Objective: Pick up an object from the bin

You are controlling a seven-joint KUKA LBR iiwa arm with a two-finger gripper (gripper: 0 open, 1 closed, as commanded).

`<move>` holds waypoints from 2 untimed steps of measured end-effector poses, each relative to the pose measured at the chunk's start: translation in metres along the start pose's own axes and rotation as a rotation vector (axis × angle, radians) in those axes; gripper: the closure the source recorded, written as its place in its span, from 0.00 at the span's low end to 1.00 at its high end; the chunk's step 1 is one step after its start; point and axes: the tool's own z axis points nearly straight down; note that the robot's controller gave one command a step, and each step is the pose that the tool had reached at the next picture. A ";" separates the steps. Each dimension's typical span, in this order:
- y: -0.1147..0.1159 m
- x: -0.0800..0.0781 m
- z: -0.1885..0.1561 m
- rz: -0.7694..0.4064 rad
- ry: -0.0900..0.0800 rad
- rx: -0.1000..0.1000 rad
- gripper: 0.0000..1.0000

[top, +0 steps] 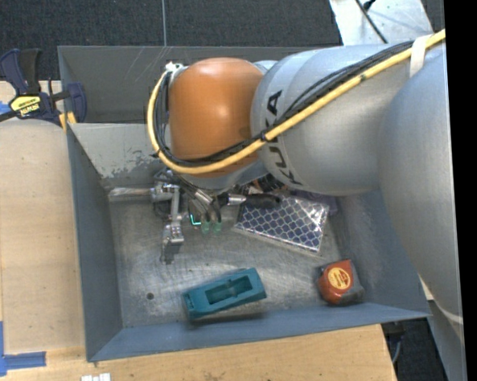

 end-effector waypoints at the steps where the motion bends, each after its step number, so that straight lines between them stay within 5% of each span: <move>1: -0.001 -0.002 -0.005 0.002 -0.008 -0.001 0.00; 2: -0.050 -0.028 0.062 -0.097 -0.012 -0.001 0.00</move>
Offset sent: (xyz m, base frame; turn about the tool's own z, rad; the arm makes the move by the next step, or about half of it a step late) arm 0.0446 -0.0884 -0.1168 -0.1664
